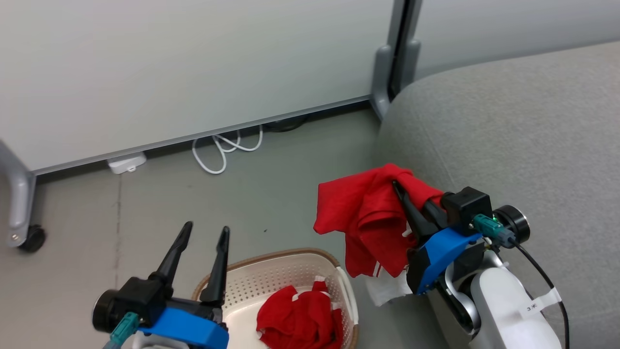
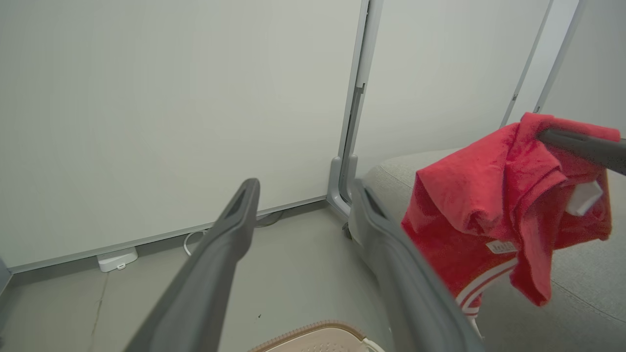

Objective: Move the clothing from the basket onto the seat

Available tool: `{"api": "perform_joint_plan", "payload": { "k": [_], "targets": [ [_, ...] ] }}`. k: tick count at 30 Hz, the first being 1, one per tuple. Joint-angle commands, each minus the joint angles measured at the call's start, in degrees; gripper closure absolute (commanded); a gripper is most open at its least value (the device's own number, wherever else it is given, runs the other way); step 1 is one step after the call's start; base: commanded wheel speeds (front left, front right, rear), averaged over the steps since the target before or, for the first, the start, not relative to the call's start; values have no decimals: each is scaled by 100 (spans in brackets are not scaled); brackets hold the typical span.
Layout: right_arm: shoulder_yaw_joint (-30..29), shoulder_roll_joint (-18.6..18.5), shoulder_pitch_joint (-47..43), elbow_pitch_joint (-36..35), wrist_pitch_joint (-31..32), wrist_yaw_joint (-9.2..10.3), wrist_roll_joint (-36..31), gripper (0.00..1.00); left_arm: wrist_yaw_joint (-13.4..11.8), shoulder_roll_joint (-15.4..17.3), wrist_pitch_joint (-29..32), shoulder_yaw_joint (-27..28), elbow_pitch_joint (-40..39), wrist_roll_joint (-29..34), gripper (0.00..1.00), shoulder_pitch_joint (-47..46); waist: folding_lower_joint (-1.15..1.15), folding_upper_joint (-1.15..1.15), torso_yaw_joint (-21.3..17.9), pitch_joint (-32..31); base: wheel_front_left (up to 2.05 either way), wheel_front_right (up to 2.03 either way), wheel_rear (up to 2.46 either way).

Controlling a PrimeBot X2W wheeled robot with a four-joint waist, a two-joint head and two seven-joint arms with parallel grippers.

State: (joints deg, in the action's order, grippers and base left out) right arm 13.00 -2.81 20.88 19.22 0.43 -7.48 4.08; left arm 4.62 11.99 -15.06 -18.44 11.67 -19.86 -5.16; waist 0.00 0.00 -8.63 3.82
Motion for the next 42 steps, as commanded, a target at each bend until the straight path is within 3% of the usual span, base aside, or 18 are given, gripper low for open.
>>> {"api": "perform_joint_plan", "payload": {
  "k": [1, 8, 22, 32, 42],
  "targets": [
    [-19, -14, -96, -126, 33, -3, -40, 100, 36, -57, -16, 194, -56, 91, 0, 137, 0, 0, -245, 45, 0, 0, 0],
    [-90, -13, -268, -410, 128, -3, 6, 100, 175, -200, -17, 532, -105, 411, 0, 324, 0, 0, -838, 122, 0, 0, 0],
    [-226, -11, -543, -587, 50, -3, 200, 100, 289, -227, -16, 669, -21, 656, 0, 218, 0, 0, -1806, 293, 0, 0, 0],
    [-272, -10, -551, -634, -14, -3, 277, 100, 282, -174, -17, 639, -28, 685, 0, 154, 0, 0, -1950, 454, 0, 0, 0],
    [-582, -12, 59, -587, -17, -3, 102, 100, 284, -39, -17, 557, -97, 722, 0, -15, 0, 0, -1776, 739, 0, 0, 0]
  ]
}}
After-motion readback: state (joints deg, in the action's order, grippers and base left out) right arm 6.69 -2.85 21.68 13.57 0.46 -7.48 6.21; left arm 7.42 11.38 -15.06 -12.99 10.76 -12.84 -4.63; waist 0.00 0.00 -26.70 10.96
